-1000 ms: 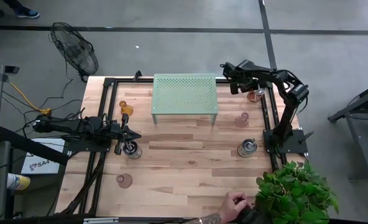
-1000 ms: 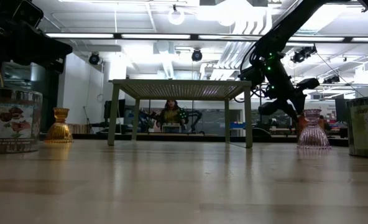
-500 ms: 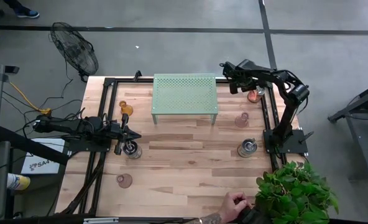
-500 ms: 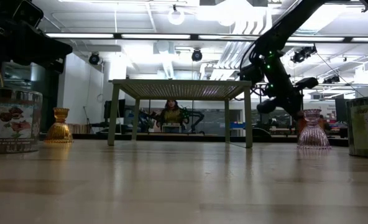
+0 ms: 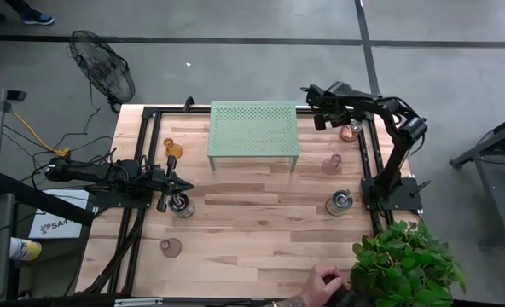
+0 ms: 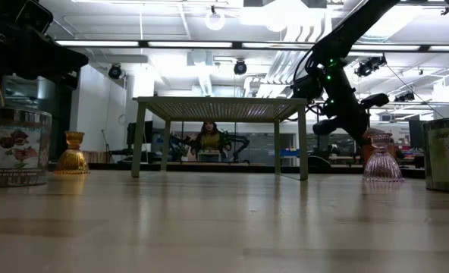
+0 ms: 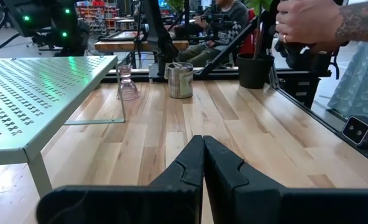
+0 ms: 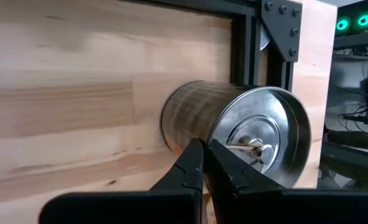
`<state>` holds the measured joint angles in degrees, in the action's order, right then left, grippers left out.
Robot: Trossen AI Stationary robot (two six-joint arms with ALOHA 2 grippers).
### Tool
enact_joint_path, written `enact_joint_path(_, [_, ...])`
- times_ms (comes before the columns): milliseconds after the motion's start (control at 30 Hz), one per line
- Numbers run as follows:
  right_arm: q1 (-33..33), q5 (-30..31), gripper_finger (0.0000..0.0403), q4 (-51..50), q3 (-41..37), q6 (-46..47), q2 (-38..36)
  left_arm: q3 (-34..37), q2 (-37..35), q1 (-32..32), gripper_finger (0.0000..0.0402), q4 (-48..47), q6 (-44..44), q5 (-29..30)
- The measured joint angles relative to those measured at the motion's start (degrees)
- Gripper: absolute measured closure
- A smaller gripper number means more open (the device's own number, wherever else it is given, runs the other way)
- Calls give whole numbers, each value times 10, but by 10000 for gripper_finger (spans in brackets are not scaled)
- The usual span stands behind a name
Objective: Pick & Place candle stick holders
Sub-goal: Put the top silver scented candle on the shelf
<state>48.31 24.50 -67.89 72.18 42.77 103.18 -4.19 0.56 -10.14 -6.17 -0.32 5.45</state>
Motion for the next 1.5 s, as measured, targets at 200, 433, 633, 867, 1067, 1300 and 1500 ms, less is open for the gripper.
enact_joint_path(200, [-11, -24, 402, -10, -1, 1, -16, 0, 0, 0, 400, 0, 0, 0])
enact_joint_path(433, [-24, -35, 402, -8, -1, -2, -33, 0, 0, 0, 400, 0, 0, 3])
enact_joint_path(633, [-36, -30, 402, -17, -1, -2, -49, 0, 0, 0, 400, 0, 0, 3])
enact_joint_path(867, [-46, -34, 402, -38, 11, 4, -68, 0, 0, 0, 400, 0, 0, 2])
enact_joint_path(1067, [-52, -17, 402, -85, 72, -6, -69, 0, 0, 0, 400, 0, 0, 2])
enact_joint_path(1300, [-65, -22, 402, -135, 156, -19, -69, 0, 0, 0, 400, 0, 0, 2])
enact_joint_path(1500, [-80, -27, 402, -194, 235, -23, -55, 0, 0, 0, 400, 0, 0, 2])
